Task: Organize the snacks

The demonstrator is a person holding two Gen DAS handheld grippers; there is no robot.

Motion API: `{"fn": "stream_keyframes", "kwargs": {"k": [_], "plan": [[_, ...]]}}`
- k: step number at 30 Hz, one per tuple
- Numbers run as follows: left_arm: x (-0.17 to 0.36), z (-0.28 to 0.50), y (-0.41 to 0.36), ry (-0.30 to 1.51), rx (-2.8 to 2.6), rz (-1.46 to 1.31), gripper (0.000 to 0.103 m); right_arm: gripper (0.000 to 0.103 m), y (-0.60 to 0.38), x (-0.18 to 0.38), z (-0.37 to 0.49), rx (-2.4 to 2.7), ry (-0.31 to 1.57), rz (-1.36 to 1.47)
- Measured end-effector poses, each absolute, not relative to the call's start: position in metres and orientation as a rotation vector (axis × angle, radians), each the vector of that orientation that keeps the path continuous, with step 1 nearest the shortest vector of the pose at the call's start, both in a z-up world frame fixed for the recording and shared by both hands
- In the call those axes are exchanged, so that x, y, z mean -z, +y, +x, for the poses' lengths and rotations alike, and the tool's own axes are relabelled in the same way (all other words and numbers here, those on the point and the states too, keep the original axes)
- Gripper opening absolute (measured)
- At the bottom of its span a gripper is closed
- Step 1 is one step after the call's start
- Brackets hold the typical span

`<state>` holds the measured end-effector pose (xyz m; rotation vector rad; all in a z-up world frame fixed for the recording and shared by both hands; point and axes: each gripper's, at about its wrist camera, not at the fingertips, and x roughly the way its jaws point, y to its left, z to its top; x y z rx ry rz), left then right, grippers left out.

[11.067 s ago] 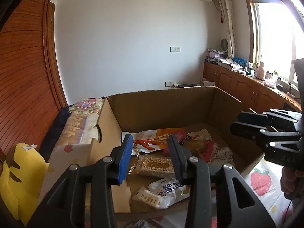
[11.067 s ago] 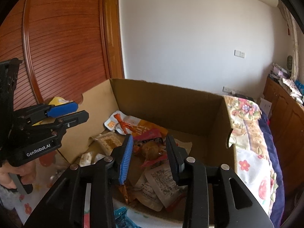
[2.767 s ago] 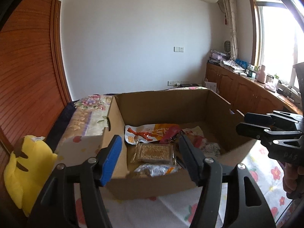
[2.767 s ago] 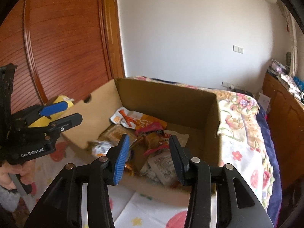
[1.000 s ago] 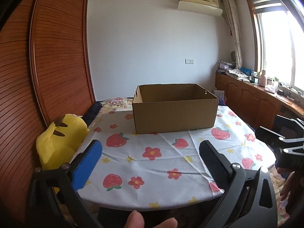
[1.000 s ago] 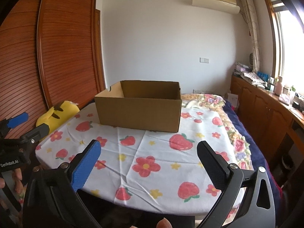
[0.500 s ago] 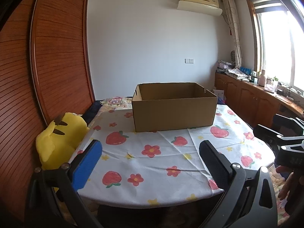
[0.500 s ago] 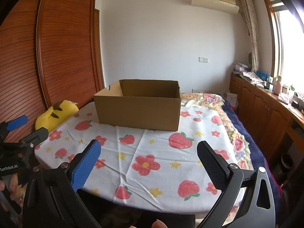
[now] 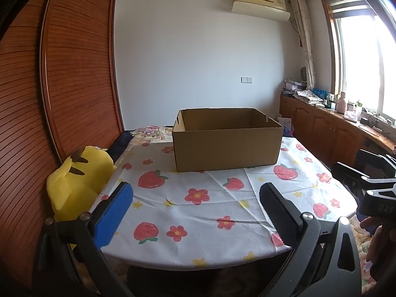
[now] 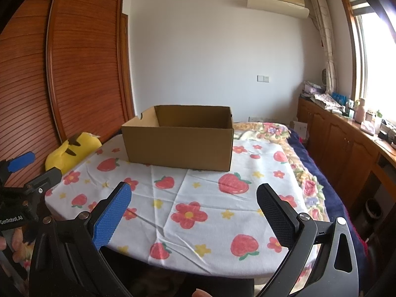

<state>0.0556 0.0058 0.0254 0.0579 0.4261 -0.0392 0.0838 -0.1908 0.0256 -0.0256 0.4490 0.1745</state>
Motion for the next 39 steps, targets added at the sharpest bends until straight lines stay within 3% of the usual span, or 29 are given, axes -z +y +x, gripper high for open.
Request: {"fn": "stream_keyframes", "kwargs": {"k": [39], "plan": [[-0.0339,0.0510,0.0076,0.405,0.032,0.056,0.103,0.103,-0.1859,-0.0316,0.0811,-0.166,0.442,-0.028]]}}
